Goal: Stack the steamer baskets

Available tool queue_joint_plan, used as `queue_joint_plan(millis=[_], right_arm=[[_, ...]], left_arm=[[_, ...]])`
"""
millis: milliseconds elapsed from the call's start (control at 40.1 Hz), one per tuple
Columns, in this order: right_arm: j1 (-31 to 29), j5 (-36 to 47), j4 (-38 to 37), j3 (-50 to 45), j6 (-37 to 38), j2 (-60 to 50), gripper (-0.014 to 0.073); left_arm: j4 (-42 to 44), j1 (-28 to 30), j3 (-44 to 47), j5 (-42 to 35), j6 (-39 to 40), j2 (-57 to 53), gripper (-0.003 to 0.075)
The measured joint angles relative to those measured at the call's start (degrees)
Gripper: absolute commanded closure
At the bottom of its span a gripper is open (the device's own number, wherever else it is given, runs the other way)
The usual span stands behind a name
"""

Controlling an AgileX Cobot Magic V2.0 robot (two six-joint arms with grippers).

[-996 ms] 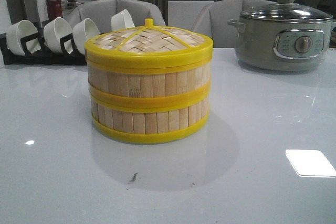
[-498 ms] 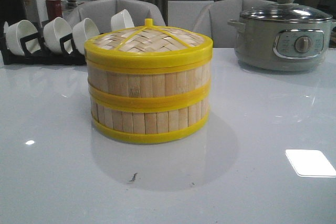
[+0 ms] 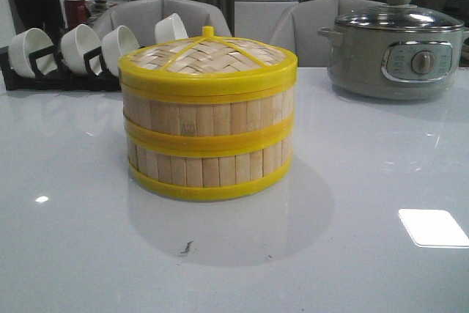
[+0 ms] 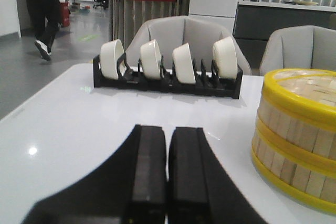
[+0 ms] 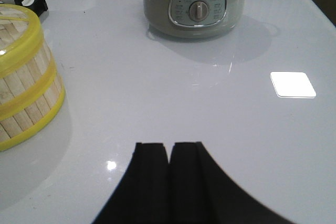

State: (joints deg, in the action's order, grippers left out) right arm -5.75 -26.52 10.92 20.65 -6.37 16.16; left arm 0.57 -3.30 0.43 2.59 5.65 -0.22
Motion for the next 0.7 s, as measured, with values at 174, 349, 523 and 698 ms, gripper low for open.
queue_joint_plan(millis=[174,349,523,698], right_arm=[[0.0,0.0,0.0,0.0,0.0,0.0,0.0554],[0.0,0.0,0.0,0.0,0.0,0.0,0.0554],[0.0,0.0,0.0,0.0,0.0,0.0,0.0554],[0.0,0.0,0.0,0.0,0.0,0.0,0.0554]], left_arm=[[1.2,0.0,0.0,-0.9,-0.1,0.0,0.0625],[1.8,0.0,0.0,-1.2,-0.1,0.0,0.0625],[1.9,0.0,0.0,-0.6,-0.2,0.0,0.0625],[2.0,0.0,0.0,-0.4,-0.2,0.0,0.0625]])
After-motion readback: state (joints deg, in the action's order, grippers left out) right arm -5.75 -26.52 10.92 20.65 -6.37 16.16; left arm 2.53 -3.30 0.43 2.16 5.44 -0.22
